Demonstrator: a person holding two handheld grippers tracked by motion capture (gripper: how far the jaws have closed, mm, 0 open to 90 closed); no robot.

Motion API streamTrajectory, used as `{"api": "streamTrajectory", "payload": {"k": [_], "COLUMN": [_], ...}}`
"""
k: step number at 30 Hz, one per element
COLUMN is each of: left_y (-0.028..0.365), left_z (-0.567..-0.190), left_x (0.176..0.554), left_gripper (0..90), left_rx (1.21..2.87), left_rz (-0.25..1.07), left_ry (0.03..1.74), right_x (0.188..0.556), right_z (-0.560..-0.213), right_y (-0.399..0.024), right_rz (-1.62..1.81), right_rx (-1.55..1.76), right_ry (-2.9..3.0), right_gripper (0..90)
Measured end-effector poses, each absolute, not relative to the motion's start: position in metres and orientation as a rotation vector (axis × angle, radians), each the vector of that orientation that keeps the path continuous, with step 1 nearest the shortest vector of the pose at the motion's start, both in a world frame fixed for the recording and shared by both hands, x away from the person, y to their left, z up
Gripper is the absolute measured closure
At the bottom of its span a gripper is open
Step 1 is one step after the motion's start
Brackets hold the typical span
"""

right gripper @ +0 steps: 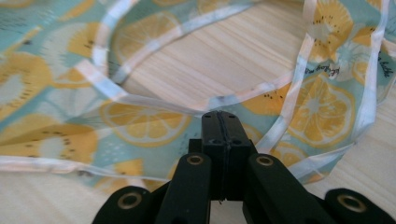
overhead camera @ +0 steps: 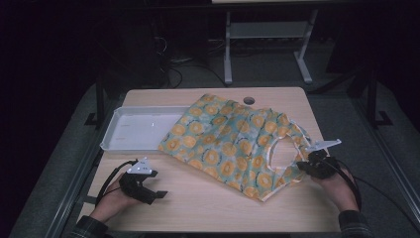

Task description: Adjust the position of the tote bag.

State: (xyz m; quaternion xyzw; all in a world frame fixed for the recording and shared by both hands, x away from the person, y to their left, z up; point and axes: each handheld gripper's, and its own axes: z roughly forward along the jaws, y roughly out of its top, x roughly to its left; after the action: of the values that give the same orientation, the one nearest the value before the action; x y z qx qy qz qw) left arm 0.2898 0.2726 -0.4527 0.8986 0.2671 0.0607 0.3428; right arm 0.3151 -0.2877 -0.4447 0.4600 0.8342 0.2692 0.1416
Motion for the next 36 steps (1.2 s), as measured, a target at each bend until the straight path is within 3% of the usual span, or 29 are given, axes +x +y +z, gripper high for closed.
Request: {"api": "streamTrajectory", "payload": {"k": [15, 36], "left_y": [0.273, 0.273], "left_z": [-0.453, -0.449], "left_x": [0.289, 0.287], "left_gripper": [14.0, 16.0], "left_rx": [2.35, 2.326], "left_rz": [0.149, 0.158], "left_ry": [0.698, 0.721], "right_x": [0.332, 0.302], "right_z": [-0.456, -0.453], "right_y": [-0.288, -0.27], "right_rz": [0.682, 0.659], "right_rx": [1.318, 1.213], "right_ry": [2.41, 2.518], "right_gripper": [89.5, 89.7]}}
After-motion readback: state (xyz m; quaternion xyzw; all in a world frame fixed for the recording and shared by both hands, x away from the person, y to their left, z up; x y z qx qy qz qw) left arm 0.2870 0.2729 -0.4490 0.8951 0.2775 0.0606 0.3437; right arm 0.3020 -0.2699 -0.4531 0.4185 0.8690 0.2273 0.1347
